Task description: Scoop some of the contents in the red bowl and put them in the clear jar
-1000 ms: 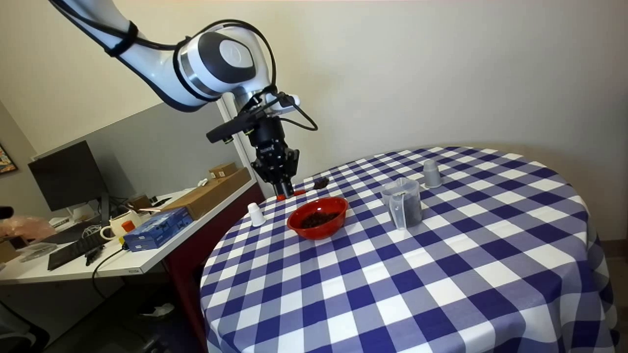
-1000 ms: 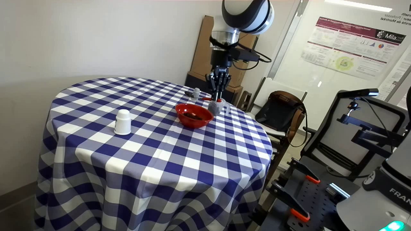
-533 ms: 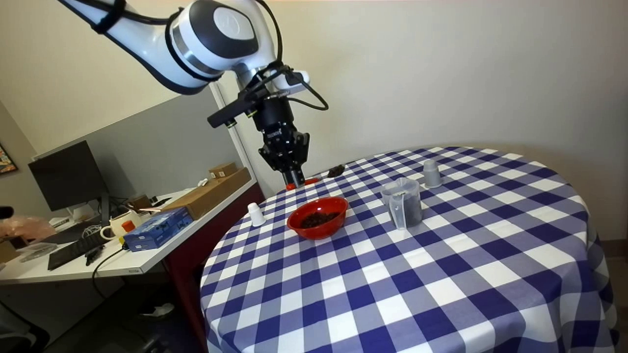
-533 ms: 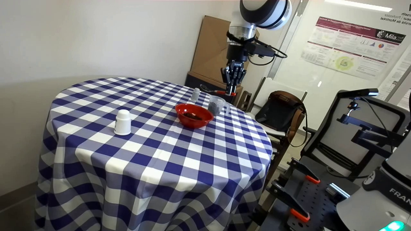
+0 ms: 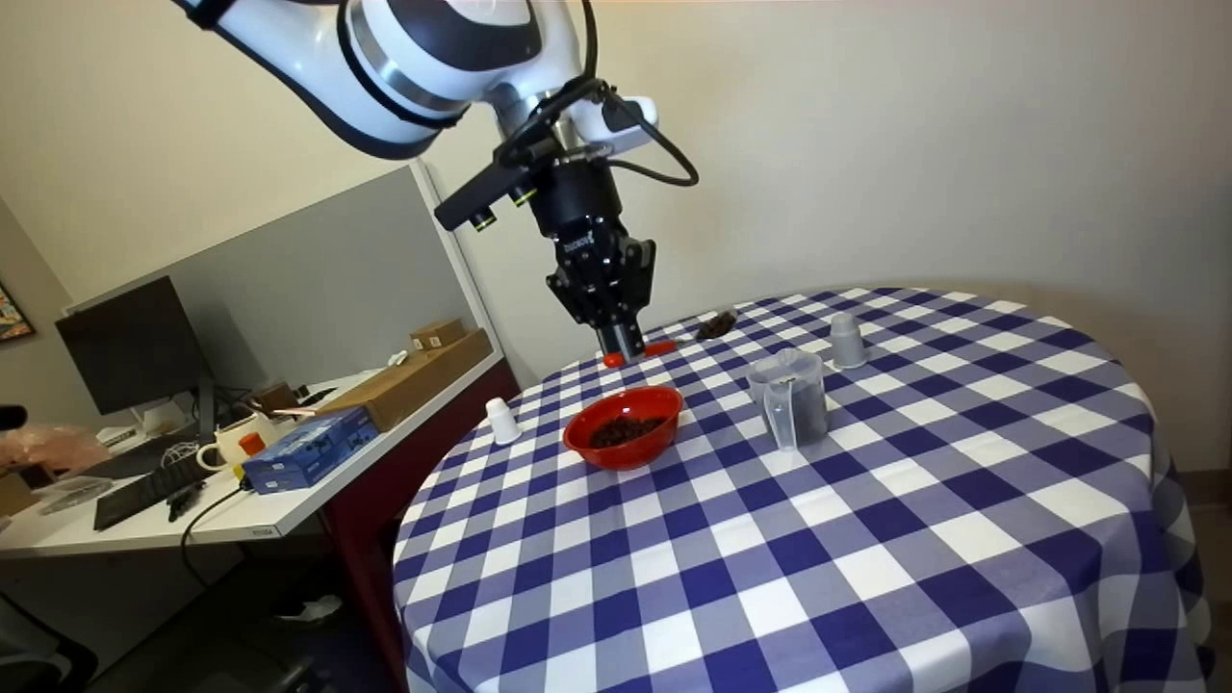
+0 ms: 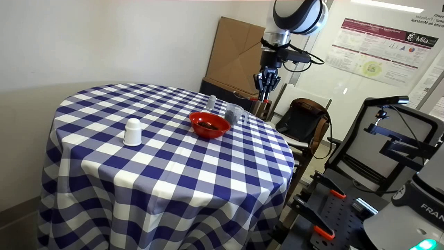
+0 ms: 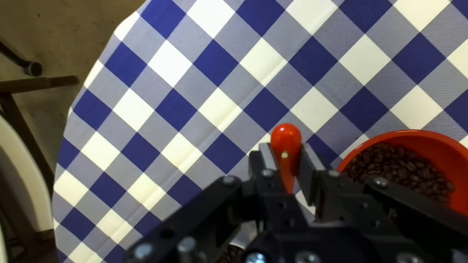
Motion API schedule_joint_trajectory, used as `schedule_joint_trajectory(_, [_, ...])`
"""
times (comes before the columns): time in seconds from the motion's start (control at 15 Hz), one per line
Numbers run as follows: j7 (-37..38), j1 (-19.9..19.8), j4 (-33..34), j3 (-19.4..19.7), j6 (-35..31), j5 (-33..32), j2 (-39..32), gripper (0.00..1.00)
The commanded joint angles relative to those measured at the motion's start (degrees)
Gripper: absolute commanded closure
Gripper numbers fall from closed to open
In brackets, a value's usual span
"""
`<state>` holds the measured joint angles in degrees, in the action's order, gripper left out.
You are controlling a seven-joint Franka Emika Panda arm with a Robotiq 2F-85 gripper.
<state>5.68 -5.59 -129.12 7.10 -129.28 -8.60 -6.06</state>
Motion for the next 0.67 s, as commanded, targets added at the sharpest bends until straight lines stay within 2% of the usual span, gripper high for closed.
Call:
schedule_joint_trajectory(0.0, [0.18,-1.21,0.31,1.03,0.94,-0.2,0.24,0.89])
schedule_joint_trajectory(0.6, [-0.01,-2.7,3.16,1.98,3.34,1.17,-2.66,0.89])
